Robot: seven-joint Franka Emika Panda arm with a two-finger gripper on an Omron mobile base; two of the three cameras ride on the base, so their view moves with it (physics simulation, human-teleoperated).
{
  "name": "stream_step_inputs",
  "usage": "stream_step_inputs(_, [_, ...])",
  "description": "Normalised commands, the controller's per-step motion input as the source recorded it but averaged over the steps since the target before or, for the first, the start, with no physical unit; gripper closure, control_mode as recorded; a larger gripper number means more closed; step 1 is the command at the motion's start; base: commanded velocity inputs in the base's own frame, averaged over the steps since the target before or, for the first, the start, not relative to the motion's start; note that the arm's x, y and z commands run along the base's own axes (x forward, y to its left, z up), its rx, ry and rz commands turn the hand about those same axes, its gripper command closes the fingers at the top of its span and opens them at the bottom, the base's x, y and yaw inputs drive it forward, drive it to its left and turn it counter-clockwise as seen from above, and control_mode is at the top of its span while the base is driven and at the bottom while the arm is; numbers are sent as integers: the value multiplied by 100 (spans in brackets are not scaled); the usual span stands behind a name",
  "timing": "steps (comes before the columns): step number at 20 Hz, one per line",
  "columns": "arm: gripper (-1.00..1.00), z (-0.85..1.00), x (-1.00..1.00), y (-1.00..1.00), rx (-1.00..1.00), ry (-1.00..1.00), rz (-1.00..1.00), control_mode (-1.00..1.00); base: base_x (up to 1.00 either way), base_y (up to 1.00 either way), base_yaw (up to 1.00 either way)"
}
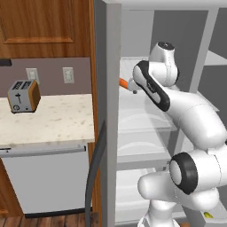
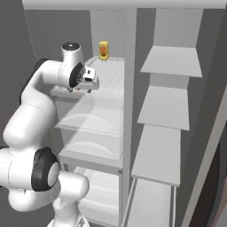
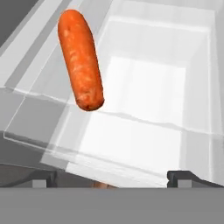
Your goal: Take the pear and carrot from the fridge shelf and place them in the freezer drawer to begin freezing them.
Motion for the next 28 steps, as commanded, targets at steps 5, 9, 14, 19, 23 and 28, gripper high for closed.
stream_step_inputs(5, [-100, -9, 74, 50, -6, 2, 1, -100, 0, 0, 0])
stream_step_inputs(9, [-100, -13, 74, 26, -5, 0, 0, -100, 0, 0, 0])
stream_step_inputs(14, [-100, -26, 58, 1, -3, 0, 0, -100, 0, 0, 0])
stream_step_inputs(19, [-100, -41, 47, 0, -3, 0, 0, -100, 0, 0, 0])
stream_step_inputs(23, [-100, -55, 10, 6, -4, 4, 1, -100, 0, 0, 0])
stream_step_inputs(28, [100, -65, -13, 12, -3, 0, 4, -100, 0, 0, 0])
